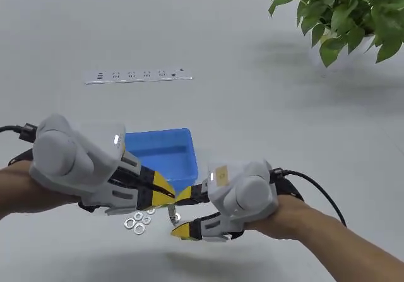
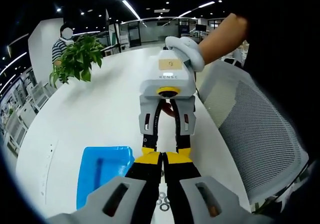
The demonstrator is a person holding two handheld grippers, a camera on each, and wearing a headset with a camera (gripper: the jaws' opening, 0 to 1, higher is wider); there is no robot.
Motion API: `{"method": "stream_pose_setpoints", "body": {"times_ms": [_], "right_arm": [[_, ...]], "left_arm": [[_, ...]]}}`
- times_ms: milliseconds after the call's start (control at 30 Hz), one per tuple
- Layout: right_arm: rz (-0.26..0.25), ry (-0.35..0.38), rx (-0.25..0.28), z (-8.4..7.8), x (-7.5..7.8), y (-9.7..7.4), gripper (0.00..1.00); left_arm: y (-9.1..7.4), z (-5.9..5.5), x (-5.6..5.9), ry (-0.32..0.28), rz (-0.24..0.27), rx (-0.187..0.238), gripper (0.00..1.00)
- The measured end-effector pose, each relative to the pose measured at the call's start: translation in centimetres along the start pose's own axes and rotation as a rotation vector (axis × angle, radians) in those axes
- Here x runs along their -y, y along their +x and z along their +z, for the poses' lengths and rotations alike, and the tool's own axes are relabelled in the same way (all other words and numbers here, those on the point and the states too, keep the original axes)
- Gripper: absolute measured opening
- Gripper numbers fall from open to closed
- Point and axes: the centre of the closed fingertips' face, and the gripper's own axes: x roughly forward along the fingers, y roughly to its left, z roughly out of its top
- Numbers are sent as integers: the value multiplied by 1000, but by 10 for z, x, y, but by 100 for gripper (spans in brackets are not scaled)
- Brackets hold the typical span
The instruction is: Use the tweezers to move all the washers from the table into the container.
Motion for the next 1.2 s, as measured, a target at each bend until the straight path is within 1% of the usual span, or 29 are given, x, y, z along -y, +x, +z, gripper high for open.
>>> {"method": "stream_pose_setpoints", "body": {"times_ms": [133,200,333,433,533,600,767,967,1200], "right_arm": [[1,-1,-2,2,0,3,25],[-16,-8,-15,1,3,4,21],[-31,0,1,5,5,4,18],[-45,22,17,8,8,3,15],[-44,25,13,7,8,4,13],[-43,20,9,7,7,4,12],[-46,44,13,6,7,4,10],[-48,54,14,6,8,4,9],[-52,47,7,7,8,4,8]], "left_arm": [[0,0,-1,-6,0,-2,5],[0,-1,-1,-15,0,-2,6],[1,-1,-4,-20,6,-5,6],[2,-1,-5,-24,6,-7,6],[3,-1,-6,-26,8,-9,6],[4,-1,-6,-27,7,-9,6],[5,-1,-5,-36,6,-9,6],[5,-1,-5,-40,9,-9,6],[4,-2,-4,-34,13,-15,6]]}}
